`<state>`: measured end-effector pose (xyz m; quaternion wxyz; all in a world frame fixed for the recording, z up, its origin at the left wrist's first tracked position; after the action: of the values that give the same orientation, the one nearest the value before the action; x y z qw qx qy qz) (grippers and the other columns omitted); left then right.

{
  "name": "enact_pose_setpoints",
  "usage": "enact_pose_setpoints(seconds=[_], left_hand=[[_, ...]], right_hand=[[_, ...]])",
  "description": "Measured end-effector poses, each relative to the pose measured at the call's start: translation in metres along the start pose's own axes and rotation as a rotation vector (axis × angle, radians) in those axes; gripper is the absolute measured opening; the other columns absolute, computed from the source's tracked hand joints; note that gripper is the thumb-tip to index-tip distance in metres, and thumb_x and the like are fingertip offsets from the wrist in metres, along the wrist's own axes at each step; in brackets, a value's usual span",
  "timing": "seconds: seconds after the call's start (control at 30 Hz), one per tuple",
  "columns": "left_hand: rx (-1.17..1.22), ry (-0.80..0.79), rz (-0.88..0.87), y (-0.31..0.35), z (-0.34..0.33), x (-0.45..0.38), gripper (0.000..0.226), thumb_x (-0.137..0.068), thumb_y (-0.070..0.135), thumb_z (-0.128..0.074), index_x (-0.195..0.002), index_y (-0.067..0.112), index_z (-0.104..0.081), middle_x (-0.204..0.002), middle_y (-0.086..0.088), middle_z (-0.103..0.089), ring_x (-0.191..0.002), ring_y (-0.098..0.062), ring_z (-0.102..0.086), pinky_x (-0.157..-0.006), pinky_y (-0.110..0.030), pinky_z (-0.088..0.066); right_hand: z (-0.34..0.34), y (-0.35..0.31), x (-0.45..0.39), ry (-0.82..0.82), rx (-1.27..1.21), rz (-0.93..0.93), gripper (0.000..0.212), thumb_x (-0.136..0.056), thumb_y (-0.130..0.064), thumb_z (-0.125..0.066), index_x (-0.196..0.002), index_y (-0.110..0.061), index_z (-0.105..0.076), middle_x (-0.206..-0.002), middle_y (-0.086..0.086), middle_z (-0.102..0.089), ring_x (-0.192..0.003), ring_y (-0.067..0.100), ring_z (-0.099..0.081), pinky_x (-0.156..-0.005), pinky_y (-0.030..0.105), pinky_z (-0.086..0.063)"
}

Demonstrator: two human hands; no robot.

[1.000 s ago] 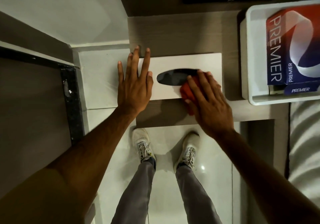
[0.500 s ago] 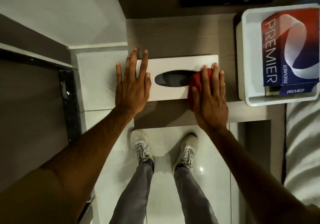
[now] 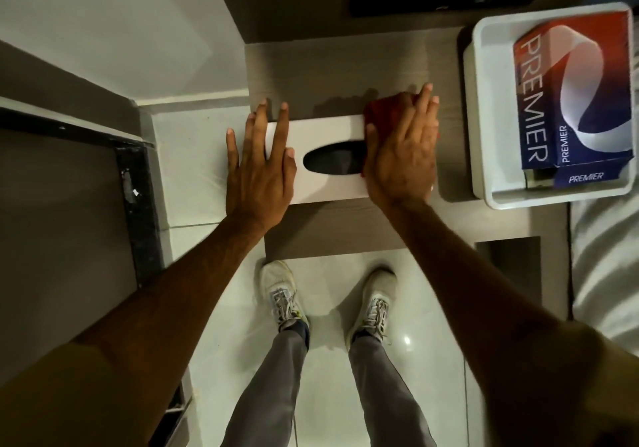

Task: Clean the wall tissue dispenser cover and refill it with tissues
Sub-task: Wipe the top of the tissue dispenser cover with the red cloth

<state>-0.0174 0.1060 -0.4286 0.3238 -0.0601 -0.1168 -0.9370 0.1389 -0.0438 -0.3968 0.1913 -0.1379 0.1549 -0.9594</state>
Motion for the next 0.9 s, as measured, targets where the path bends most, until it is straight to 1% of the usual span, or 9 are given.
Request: enact_pose_setpoints(seconds=[0.07, 0.17, 0.23, 0.4, 0.43, 0.5, 0.6, 0.77, 0.9], left_hand=[[0.010, -0.007, 0.009, 0.002, 0.002, 0.001, 0.061, -0.109, 0.047, -0.012, -0.167, 0.029, -0.002, -0.175, -0.010, -0.009, -0.162, -0.031, -0.016, -0.130, -0.060, -0.014], [-0.008, -0.029, 0.013, 0.004, 0.006, 0.001, 0.062, -0.108, 0.048, -0.007, -0.166, 0.029, 0.000, -0.176, -0.010, -0.007, -0.162, -0.031, -0.014, -0.130, -0.060, -0.014], [-0.003, -0.040, 0.015, 0.003, 0.009, 0.001, 0.062, -0.108, 0.048, -0.008, -0.166, 0.030, 0.000, -0.176, -0.010, -0.007, -0.162, -0.032, -0.014, -0.130, -0.060, -0.015], [-0.002, -0.039, 0.027, 0.002, 0.001, 0.001, 0.061, -0.109, 0.047, -0.018, -0.166, 0.031, -0.002, -0.176, -0.007, -0.007, -0.162, -0.032, -0.017, -0.130, -0.060, -0.017], [-0.002, -0.035, 0.025, 0.001, 0.002, 0.001, 0.061, -0.109, 0.047, -0.018, -0.166, 0.031, -0.001, -0.176, -0.008, -0.007, -0.162, -0.032, -0.017, -0.129, -0.060, -0.017], [-0.013, -0.031, 0.030, -0.005, 0.004, 0.001, 0.061, -0.109, 0.048, -0.014, -0.166, 0.031, 0.000, -0.176, -0.008, -0.007, -0.161, -0.033, -0.017, -0.129, -0.061, -0.018], [-0.022, -0.035, 0.014, -0.003, 0.007, 0.001, 0.062, -0.108, 0.049, -0.010, -0.166, 0.030, 0.000, -0.175, -0.009, -0.008, -0.161, -0.035, -0.019, -0.129, -0.061, -0.019], [-0.026, -0.039, 0.028, 0.003, 0.009, 0.003, 0.061, -0.109, 0.049, -0.009, -0.166, 0.030, -0.001, -0.176, -0.009, -0.008, -0.161, -0.035, -0.019, -0.129, -0.060, -0.018], [-0.038, -0.033, 0.031, 0.003, 0.007, 0.002, 0.061, -0.109, 0.048, -0.011, -0.166, 0.029, -0.003, -0.175, -0.011, -0.010, -0.160, -0.037, -0.021, -0.129, -0.061, -0.018]], right_hand=[[-0.009, -0.024, 0.009, -0.046, 0.060, 0.123, 0.071, -0.103, -0.052, -0.045, -0.160, -0.015, -0.022, -0.171, 0.016, -0.008, -0.157, 0.038, -0.010, -0.123, 0.058, -0.027], [-0.019, -0.041, 0.023, -0.173, 0.165, 0.475, 0.070, -0.104, -0.048, -0.047, -0.160, -0.016, -0.021, -0.171, 0.016, -0.007, -0.158, 0.038, -0.009, -0.125, 0.055, -0.023], [-0.013, -0.030, 0.015, -0.217, 0.186, 0.565, 0.067, -0.105, -0.049, -0.044, -0.160, -0.017, -0.023, -0.172, 0.014, -0.007, -0.158, 0.035, -0.009, -0.125, 0.054, -0.025], [0.000, -0.017, -0.001, -0.136, 0.037, 0.190, 0.064, -0.105, -0.051, -0.040, -0.156, -0.015, -0.029, -0.172, 0.011, -0.009, -0.158, 0.035, -0.010, -0.123, 0.057, -0.028], [-0.003, -0.028, 0.003, -0.135, 0.046, 0.171, 0.065, -0.104, -0.050, -0.043, -0.157, -0.016, -0.029, -0.172, 0.012, -0.007, -0.158, 0.036, -0.008, -0.123, 0.059, -0.028], [-0.011, -0.046, 0.014, -0.222, 0.081, 0.290, 0.075, -0.099, -0.049, -0.053, -0.160, -0.018, -0.023, -0.172, 0.014, -0.004, -0.158, 0.037, -0.005, -0.123, 0.057, -0.025], [-0.002, -0.030, 0.010, -0.323, 0.163, 0.415, 0.087, -0.093, -0.040, -0.070, -0.161, -0.021, -0.020, -0.172, 0.012, -0.002, -0.158, 0.037, -0.005, -0.122, 0.055, -0.030], [0.032, 0.024, 0.010, -0.221, -0.048, 0.161, 0.064, -0.103, -0.032, -0.051, -0.160, -0.017, -0.025, -0.171, 0.016, -0.007, -0.157, 0.039, -0.011, -0.119, 0.060, -0.034], [0.027, 0.039, 0.059, -0.202, -0.002, 0.140, 0.065, -0.108, -0.037, -0.046, -0.163, -0.020, -0.017, -0.171, 0.017, 0.001, -0.158, 0.038, -0.001, -0.123, 0.058, -0.028]])
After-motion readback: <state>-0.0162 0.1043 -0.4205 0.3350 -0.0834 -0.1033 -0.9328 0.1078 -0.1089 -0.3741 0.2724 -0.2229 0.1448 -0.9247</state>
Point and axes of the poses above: each hand's wrist, its own x-axis away from the middle knuckle, its own z-axis out of the back of the hand, y = z × x, the point moved 3 cm from there along -x, towards the middle knuckle
